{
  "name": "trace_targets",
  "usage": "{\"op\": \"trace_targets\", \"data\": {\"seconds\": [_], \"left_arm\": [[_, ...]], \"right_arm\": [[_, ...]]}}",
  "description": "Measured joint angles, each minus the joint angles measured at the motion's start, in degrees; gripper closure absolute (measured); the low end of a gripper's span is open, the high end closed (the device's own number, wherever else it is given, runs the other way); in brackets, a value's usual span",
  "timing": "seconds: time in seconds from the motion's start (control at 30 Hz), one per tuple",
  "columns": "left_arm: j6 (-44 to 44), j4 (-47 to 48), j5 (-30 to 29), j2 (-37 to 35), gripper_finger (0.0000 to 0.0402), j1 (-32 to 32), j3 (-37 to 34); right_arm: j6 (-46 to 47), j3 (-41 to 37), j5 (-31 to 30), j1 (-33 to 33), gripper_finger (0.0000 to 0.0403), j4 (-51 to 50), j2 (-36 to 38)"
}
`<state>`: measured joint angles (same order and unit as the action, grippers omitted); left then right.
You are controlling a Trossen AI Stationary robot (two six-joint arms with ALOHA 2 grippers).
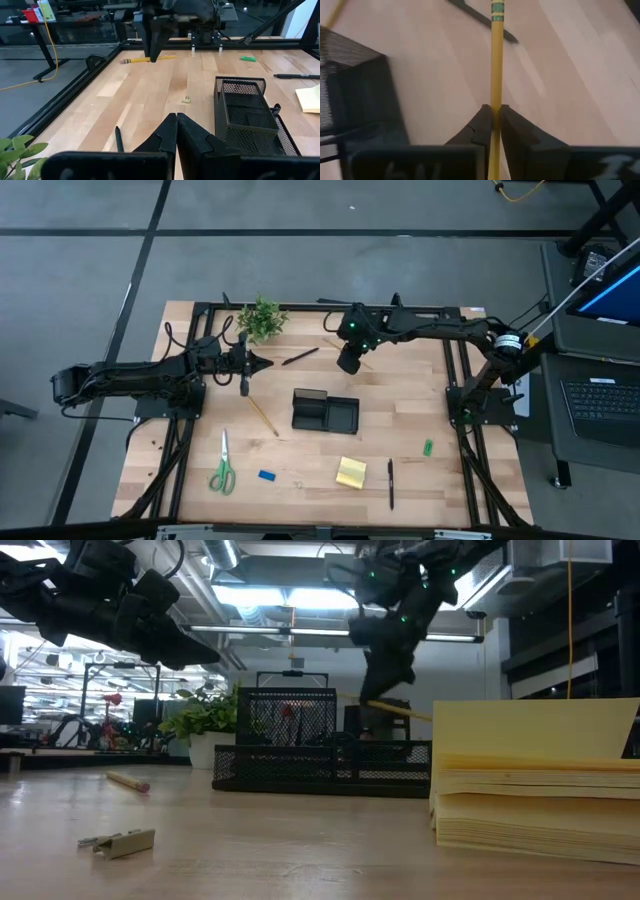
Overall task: Pick and place office supplies into organizer
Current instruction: Put the top yellow pencil into the black desk organizer
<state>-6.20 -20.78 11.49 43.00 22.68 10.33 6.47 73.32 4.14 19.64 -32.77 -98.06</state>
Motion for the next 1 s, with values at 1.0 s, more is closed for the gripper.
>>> {"op": "trace_targets", "data": {"seconds": [1.0], "left_arm": [[0.7,-0.9,0.1,0.0,0.0399,-0.1,0.0]], "right_arm": [[-2.5,4.0,-4.5,-16.9,0.0363,17.7,4.1]]}}
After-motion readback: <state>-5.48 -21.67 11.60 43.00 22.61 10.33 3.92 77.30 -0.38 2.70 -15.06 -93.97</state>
